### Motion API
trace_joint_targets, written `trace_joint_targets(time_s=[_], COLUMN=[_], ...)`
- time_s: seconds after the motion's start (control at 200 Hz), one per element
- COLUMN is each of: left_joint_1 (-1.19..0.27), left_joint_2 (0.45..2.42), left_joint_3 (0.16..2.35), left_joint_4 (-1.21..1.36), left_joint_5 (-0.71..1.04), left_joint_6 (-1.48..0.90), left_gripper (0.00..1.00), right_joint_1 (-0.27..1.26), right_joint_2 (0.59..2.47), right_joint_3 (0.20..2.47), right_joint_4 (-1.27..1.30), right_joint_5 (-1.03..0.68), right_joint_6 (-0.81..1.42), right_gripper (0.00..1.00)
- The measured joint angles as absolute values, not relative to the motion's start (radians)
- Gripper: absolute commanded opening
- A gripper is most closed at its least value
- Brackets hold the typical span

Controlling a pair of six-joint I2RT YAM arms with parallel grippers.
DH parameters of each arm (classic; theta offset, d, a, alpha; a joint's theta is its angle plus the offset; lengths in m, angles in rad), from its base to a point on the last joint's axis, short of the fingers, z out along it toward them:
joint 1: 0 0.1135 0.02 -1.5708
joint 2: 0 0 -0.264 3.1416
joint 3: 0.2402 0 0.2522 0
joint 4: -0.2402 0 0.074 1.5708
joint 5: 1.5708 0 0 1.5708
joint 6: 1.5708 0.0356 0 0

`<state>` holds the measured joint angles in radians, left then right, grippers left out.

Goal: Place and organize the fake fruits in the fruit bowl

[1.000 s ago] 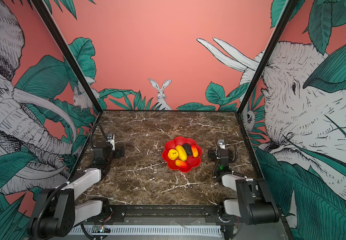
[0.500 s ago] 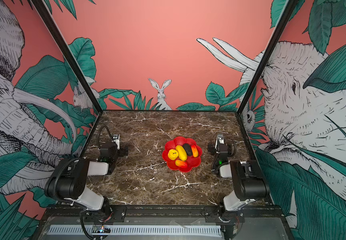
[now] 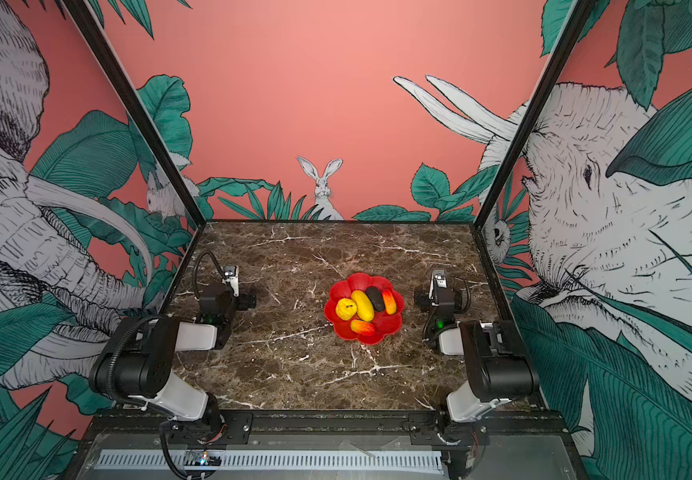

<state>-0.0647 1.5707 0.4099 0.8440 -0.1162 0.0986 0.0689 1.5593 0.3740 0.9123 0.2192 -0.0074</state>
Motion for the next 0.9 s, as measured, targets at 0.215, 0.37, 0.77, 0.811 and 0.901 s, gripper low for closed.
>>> trace_joint_targets(time_s=[0.215, 0.37, 0.77, 0.811, 0.901], left_joint_1=[-0.065, -0.065, -0.065, -0.065, -0.065], left_joint_2=[1.571, 1.571, 1.571, 1.571, 1.571], left_joint_3=[0.410, 0.410, 0.410, 0.410, 0.410], left_joint_4=[0.844, 0.844, 0.844, 0.844, 0.844], left_joint_5=[-0.116, -0.116, -0.116, -0.116, -0.116], left_joint_6=[0.099, 0.098, 0.098, 0.098, 0.098], left_gripper=[1.00, 1.00, 1.00, 1.00, 1.00], right_joint_1=[0.069, 0.069, 0.069, 0.069, 0.069], right_joint_2=[1.559, 1.566, 1.559, 1.559, 1.559], right_joint_3=[0.308, 0.155, 0.371, 0.371, 0.370], right_joint_4=[1.019, 1.165, 0.997, 0.981, 0.952], right_joint_5=[0.185, 0.140, 0.268, 0.276, 0.282], right_joint_6=[-0.012, -0.030, 0.012, 0.014, 0.015], right_gripper=[1.00, 0.99, 0.99, 0.99, 0.99])
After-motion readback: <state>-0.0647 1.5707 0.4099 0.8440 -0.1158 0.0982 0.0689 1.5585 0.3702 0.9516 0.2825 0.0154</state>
